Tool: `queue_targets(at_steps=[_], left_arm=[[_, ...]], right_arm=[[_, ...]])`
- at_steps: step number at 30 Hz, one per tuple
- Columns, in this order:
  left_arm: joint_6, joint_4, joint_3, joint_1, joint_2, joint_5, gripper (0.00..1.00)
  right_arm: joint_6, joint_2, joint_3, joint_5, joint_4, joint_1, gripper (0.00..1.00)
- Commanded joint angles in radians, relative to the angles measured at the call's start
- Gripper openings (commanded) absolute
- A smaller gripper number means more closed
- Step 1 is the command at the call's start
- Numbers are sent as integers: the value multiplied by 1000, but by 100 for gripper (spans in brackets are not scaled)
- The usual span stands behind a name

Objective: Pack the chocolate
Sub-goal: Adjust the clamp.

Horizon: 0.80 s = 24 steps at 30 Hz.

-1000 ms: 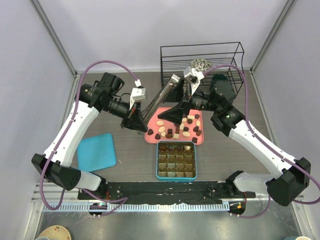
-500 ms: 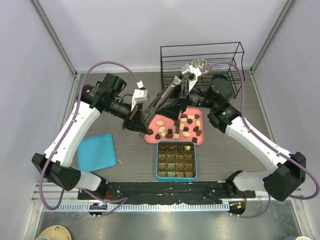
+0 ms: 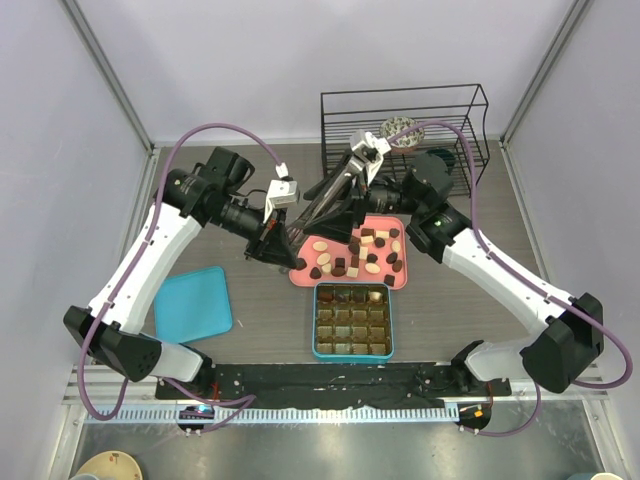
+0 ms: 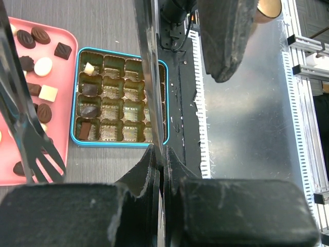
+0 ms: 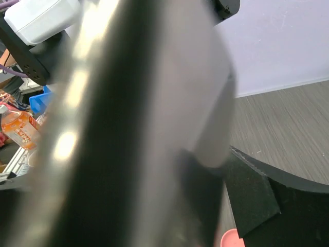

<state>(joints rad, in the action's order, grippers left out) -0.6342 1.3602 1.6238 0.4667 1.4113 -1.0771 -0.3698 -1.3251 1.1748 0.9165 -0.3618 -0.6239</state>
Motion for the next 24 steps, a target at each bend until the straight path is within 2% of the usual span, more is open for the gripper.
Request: queue_targets(at_steps=[1,6,14,17,18,20,21,23,24], left_arm=[[7,240,5,9,-12,-7,3],[1,246,-1,12,-12,5,4],[-22,254,-25,13,-21,51,4],[-24,254,-28,15,-25,72,6],[-25,252,-28,13,-25,78,9],[-24,249,-28,13,-29,91,16],[-24,247,-27,13,-32,100,20],[-24,244,-30,13,-40,106,21],[-24,243,-31,13,-43,112,22]], right_arm=[[9,4,45,12,-5,-5,94],[19,-8,77,-5,33,-4,76],[12,3,82,7,44,-5,66],[11,7,79,10,46,-5,59],[9,9,77,10,46,-5,50],[-1,15,68,9,37,-5,40],[-9,15,65,8,28,-5,30],[-35,18,48,5,-5,-5,17],[-43,17,42,2,-20,-4,14]])
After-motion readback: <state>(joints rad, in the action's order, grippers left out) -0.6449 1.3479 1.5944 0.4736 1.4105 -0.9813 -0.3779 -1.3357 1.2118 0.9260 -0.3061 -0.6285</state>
